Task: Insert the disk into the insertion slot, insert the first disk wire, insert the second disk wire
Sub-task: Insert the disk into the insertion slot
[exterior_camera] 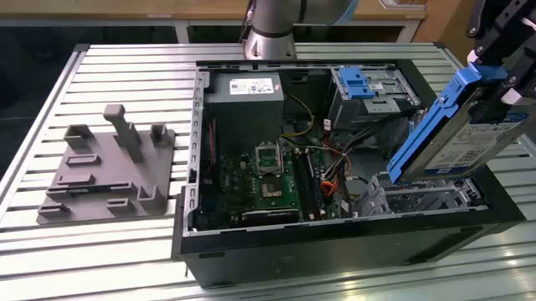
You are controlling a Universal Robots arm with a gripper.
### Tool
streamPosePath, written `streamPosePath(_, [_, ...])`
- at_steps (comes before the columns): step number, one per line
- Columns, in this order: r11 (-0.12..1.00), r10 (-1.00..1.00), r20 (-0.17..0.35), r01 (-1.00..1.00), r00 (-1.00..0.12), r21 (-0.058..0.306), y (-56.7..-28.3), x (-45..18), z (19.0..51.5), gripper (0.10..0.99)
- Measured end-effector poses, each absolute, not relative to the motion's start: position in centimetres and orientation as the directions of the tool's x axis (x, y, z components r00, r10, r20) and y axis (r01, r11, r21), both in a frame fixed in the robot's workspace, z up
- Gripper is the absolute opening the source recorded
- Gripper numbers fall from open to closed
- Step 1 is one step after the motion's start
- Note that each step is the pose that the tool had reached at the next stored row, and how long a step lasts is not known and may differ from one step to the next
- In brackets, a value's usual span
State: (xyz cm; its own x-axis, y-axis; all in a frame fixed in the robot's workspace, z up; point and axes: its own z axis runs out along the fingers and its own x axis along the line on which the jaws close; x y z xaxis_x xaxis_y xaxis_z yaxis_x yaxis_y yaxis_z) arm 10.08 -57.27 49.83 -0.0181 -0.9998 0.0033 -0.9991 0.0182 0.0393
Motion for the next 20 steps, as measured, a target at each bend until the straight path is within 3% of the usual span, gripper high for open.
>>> streamPosePath(20, [0.018, -1.0, -0.005, -0.999, -0.018, 0.039, -57.27, 10.07, 49.83, 0.365])
